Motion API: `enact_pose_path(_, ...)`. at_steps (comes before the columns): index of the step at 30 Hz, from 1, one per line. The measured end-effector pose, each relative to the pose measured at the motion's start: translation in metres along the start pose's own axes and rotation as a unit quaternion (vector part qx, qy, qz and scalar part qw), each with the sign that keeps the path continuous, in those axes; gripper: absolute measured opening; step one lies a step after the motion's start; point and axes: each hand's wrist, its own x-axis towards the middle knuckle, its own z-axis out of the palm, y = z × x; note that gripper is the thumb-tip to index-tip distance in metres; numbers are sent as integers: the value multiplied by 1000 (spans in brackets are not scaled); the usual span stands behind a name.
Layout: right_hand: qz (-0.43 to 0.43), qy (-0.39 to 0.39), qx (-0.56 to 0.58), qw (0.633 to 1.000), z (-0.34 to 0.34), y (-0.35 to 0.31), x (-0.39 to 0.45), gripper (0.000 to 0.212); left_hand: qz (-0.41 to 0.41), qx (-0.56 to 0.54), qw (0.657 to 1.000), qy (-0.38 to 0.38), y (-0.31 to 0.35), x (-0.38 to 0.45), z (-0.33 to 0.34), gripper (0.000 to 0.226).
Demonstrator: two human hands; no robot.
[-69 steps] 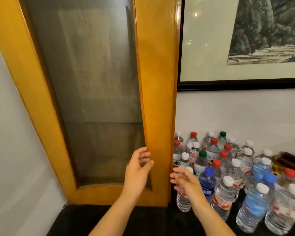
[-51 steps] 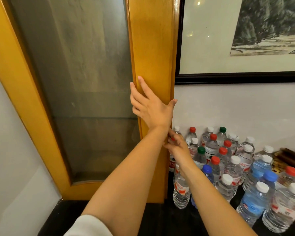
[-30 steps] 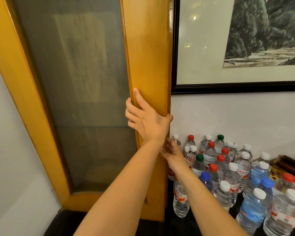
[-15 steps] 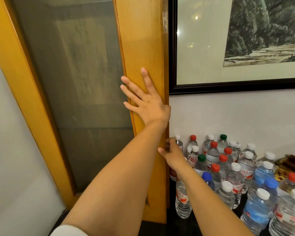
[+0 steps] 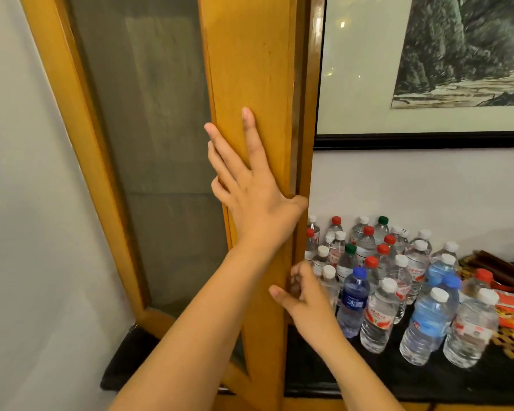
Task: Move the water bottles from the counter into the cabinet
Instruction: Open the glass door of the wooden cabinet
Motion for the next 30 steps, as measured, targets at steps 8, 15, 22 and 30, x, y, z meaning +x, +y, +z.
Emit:
enact_pose_path(8, 12, -3, -1, 1000, 62, -47, -89, 32, 39, -112, 991, -66, -25, -45, -116, 126)
enact_pose_path(15, 10, -99, 77, 992, 114, -83, -122, 45, 69, -192, 975, -88, -62, -67, -198, 114)
enact_pose_path(22, -22, -206, 158, 966, 160, -102, -132, 50, 72, -224, 969, -80, -90, -81, -254, 104)
enact_pose_path(30, -52, -257, 143, 954, 228, -117, -145, 92, -46, -199, 978, 47, -134, -120, -303, 57)
